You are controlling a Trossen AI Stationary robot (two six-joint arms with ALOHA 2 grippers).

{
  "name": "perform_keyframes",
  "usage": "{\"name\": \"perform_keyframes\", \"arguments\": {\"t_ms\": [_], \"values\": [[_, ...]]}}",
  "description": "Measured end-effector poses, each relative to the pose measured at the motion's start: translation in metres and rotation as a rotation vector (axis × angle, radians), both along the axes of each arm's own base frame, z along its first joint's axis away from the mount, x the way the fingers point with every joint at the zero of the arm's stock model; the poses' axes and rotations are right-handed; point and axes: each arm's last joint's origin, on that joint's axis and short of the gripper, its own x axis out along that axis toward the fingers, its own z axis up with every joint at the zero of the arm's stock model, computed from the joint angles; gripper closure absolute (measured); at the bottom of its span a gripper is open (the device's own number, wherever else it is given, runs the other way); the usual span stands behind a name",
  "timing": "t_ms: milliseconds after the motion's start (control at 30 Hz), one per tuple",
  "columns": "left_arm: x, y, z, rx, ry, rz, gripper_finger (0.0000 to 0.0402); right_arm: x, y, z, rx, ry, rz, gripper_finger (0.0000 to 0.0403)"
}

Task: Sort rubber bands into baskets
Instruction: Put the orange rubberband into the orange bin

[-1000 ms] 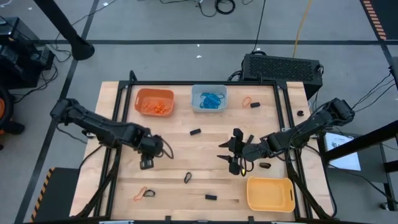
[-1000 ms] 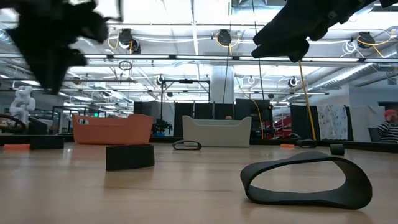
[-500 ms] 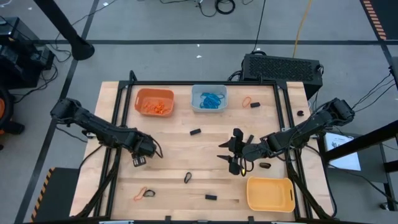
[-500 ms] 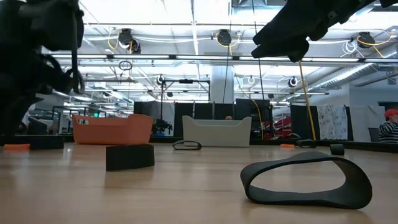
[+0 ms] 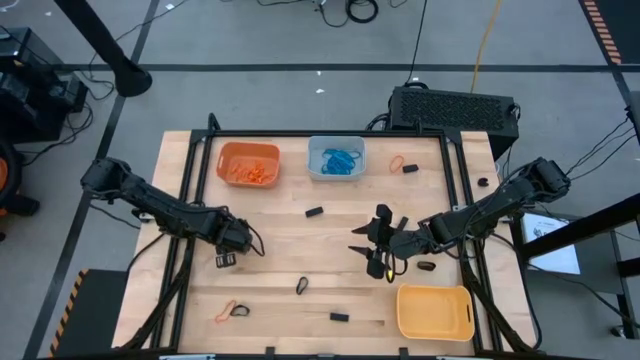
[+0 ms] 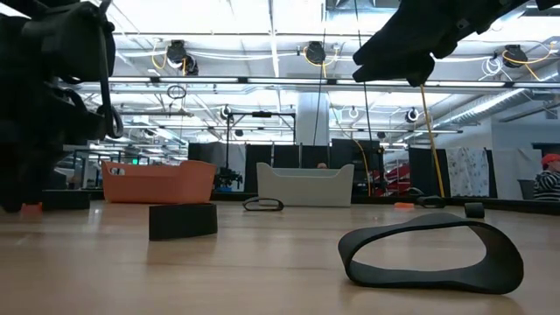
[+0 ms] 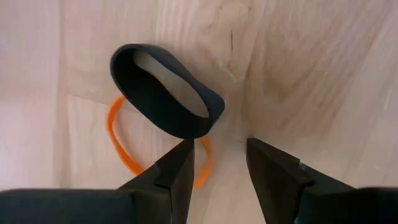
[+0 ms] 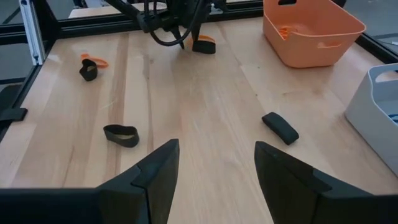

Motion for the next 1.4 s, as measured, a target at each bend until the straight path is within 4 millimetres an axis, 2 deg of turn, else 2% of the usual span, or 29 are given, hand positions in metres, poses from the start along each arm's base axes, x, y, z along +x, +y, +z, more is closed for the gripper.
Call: {"name": "perform_keyframes", "arguments": {"t_ms": [267,433,567,733,933,1000,1167,1300,1400], "values": [[-0.001,0.001,-0.001,0.017,-0.003,0.016,0.0249,0.000,0.000,0.000,0.000,0.000,0.000,0.0202],[-0.002,0.002,-0.001,0.009,0.008,0.092,0.0262,0.000,0.000,0.000,0.001,0.000,-0.001,0.0202],[-0.002,0.003,-0.001,-0.015,0.020,0.107,0.0301,0.000,0.000,0.000,0.003,0.000,-0.001,0.0202],[-0.003,0.005,-0.001,-0.013,0.034,0.117,0.0386,0.000,0.000,0.000,0.003,0.000,-0.001,0.0202],[-0.002,0.006,0.001,-0.002,0.040,0.128,0.0395,0.000,0.000,0.000,0.003,0.000,-0.001,0.0202],[-0.003,0.007,0.006,0.022,0.082,0.130,0.0398,0.000,0.000,0.000,0.003,0.000,-0.001,0.0202],[0.005,0.004,0.035,0.039,0.116,0.126,0.0399,0.000,0.000,0.000,0.004,-0.002,-0.001,0.0202],[0.018,0.001,0.063,0.049,0.061,0.116,0.0400,0.000,0.000,0.000,0.004,-0.003,-0.001,0.0202],[0.025,-0.001,0.070,0.031,0.006,0.112,0.0400,0.000,0.000,0.000,0.004,-0.003,-0.001,0.0202]]}}
